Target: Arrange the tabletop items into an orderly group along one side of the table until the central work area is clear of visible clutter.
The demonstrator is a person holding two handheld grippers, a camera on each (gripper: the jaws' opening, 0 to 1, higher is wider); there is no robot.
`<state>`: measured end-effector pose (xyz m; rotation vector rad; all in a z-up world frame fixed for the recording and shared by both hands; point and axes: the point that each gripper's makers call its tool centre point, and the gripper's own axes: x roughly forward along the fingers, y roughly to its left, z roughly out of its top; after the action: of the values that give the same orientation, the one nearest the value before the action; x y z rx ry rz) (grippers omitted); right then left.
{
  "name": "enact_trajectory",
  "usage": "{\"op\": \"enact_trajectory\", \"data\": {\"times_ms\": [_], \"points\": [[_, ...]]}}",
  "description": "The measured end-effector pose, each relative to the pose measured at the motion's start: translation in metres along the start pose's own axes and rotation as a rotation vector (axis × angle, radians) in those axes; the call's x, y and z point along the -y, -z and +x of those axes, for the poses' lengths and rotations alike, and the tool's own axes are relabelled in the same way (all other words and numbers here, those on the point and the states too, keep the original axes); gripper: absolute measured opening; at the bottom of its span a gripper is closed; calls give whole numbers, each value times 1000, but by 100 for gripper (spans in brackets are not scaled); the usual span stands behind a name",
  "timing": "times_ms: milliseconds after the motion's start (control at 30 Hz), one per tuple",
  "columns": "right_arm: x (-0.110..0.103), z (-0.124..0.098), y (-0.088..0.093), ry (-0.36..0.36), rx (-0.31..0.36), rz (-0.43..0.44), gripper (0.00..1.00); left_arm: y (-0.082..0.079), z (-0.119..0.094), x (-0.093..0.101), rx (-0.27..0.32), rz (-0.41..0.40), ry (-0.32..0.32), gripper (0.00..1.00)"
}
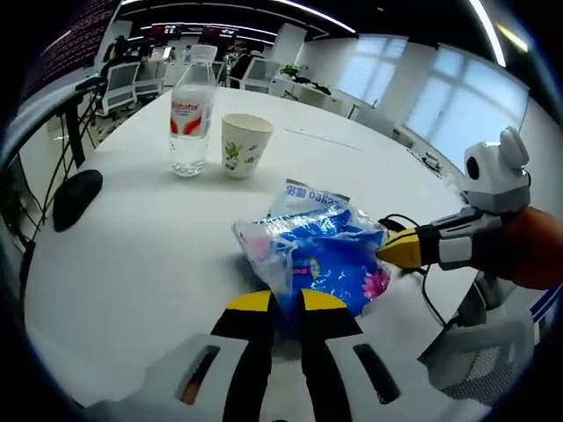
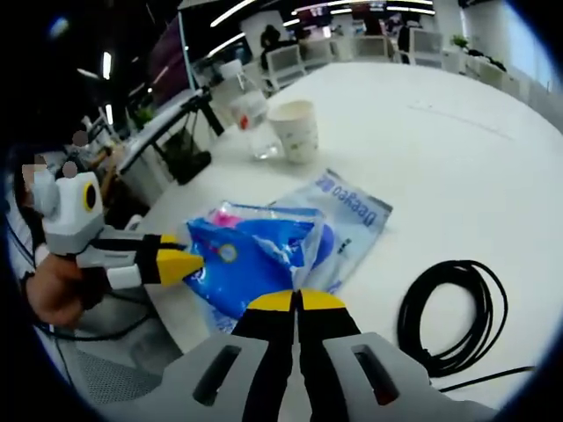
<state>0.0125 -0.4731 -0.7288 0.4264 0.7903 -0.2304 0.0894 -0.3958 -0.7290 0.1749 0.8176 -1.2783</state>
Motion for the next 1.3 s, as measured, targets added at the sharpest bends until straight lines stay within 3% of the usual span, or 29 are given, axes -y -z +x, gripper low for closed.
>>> {"op": "enact_trajectory", "data": {"times_ms": [300,567,767,1033,1300], "points": [[20,-18,0,16,35,28,0,-5,15,24,-18,47,51,8],[59,-43,-7,62,88,87,0,-21,30,57,-20,91,115,9],[75,-54,-8,82,116,128,0,-22,31,75,-18,130,159,13],[103,-63,-8,120,136,166,0,-26,25,74,-5,122,162,15],[140,-76,-25,155,193,239,0,-20,16,64,-4,88,132,15]]}}
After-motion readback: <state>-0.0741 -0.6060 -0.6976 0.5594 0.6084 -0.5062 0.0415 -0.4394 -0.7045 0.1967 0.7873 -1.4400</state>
